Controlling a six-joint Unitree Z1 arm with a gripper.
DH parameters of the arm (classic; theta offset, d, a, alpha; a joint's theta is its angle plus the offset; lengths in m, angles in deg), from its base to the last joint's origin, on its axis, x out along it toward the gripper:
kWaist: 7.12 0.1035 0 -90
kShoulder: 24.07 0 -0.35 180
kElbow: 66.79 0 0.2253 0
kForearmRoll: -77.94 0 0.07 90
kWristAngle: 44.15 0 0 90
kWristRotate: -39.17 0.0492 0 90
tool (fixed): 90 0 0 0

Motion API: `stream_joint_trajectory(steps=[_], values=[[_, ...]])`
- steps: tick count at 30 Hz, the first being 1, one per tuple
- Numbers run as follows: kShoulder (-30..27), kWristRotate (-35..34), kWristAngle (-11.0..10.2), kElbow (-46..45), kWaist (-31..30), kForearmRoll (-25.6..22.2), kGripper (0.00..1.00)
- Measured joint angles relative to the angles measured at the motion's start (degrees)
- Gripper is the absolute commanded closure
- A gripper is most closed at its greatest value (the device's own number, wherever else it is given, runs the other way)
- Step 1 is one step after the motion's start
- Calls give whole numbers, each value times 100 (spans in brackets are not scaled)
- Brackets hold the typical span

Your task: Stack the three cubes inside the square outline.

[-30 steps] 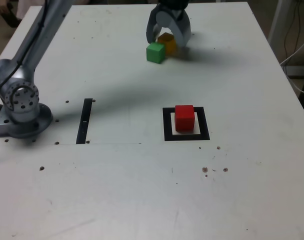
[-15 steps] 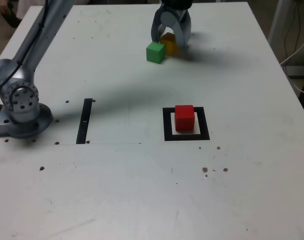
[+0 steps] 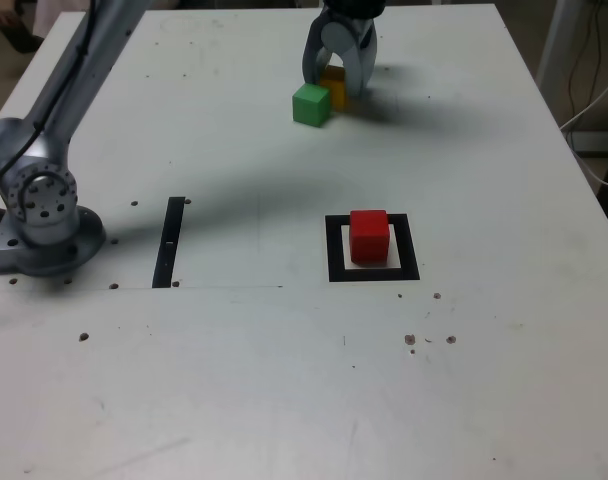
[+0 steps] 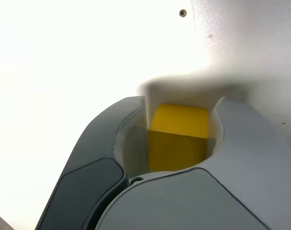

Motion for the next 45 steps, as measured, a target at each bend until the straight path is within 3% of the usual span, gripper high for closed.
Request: stream_joint_trajectory(steps=[17,23,30,35,37,39,42,45], values=[[-576,-364,73,-80,-492,-310,63],[-997,-804,229,-287,-900,-542,62],[-1429,-1596,261,-713,-1627,-877,62],[-1666,-2389,572,-1081,-2097,-1008,63],[-1745,-2797,884,-1237,-2295,-1009,63],[-1764,-3170,966,-1324,-2454,-1017,63],[-1786,-3742,1311,-1497,-2718,-1011,63],[-1794,-4269,1409,-1590,-3067,-987,63]])
